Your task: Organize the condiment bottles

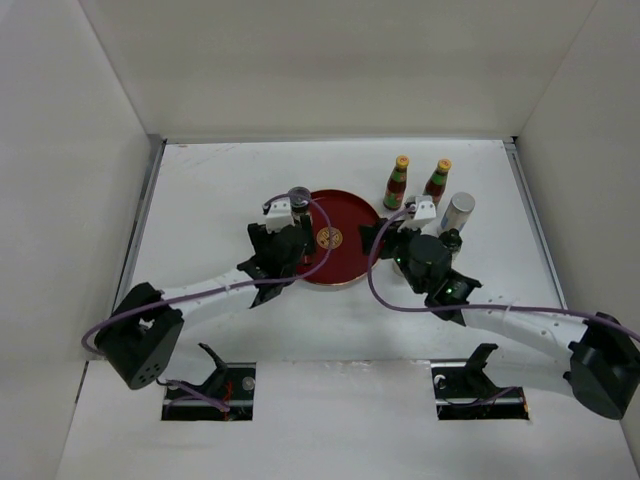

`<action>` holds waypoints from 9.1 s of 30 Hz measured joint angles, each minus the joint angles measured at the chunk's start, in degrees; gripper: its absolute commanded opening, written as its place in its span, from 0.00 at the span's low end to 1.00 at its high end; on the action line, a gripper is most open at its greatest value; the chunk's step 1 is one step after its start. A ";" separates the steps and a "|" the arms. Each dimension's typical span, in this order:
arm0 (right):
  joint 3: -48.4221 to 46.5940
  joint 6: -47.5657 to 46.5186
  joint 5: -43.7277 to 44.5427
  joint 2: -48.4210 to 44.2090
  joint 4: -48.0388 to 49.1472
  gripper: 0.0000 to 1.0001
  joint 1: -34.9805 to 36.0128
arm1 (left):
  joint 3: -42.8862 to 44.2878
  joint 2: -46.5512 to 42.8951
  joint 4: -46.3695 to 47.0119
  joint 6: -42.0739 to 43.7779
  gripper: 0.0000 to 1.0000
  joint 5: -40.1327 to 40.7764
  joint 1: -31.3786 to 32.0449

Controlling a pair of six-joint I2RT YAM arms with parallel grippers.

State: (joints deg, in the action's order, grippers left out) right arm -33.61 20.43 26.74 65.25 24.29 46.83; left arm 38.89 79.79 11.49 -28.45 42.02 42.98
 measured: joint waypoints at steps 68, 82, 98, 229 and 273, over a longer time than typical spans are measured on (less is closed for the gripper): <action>-55.19 -6.78 6.47 40.96 -36.46 0.27 -22.03 | -35.19 -48.15 20.06 -4.87 0.35 -0.44 21.53; -55.32 -13.77 10.32 37.55 -35.58 0.27 -14.32 | -35.32 -48.13 20.11 -6.03 0.41 0.04 20.28; -66.53 -8.72 6.62 48.41 -33.90 0.27 -5.49 | -35.45 -46.56 20.35 -8.41 0.43 -0.26 17.38; -46.77 -5.18 5.64 35.26 -19.47 0.79 -8.41 | -35.91 -44.28 22.60 -9.09 0.47 -3.13 13.64; -30.45 -2.95 7.10 16.92 -36.63 0.54 -17.79 | -35.91 -44.74 22.58 -9.09 0.47 -3.28 13.57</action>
State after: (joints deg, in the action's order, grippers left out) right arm -64.05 17.47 33.85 82.17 -12.34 29.04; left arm 2.98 35.05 34.06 -37.54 38.74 56.55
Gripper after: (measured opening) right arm 0.677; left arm 0.473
